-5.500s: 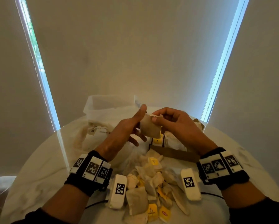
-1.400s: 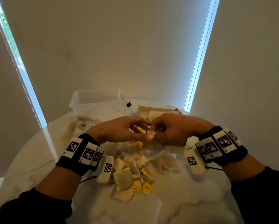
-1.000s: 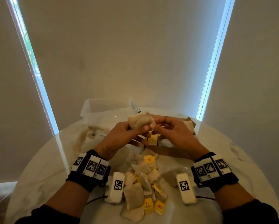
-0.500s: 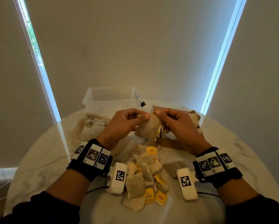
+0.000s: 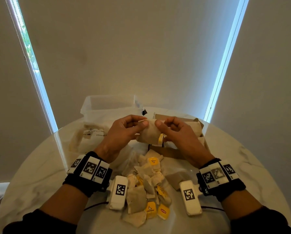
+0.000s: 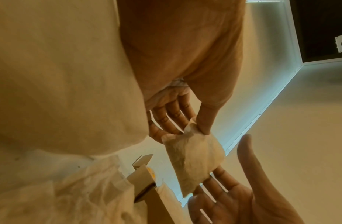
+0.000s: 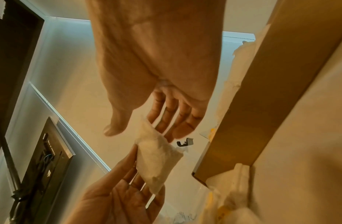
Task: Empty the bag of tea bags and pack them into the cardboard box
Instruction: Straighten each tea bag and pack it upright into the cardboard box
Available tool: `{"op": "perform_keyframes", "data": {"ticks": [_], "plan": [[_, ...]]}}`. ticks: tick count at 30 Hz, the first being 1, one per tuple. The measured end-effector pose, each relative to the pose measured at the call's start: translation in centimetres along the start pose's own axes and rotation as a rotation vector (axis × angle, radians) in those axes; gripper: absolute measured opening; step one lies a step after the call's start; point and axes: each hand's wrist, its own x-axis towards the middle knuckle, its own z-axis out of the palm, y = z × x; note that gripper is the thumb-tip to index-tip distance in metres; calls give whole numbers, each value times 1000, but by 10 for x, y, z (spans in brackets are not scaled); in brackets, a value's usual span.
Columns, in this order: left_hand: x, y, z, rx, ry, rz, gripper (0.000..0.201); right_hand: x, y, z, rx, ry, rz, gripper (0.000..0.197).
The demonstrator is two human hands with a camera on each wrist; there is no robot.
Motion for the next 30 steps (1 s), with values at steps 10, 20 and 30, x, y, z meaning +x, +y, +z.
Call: {"op": "perform_keyframes", "data": {"ticks": [10,20,30], "plan": [[0,-2,1,4,-7,-5,25,2,-3,-15,-204,-12,-93,8],[-4,3,7,24,-38,-16,35,8,-10,-22,-217,45,-97,23],[-8,4,6,85,-72,15,29,-2,-2,-13,-247,-127,68,34]]}}
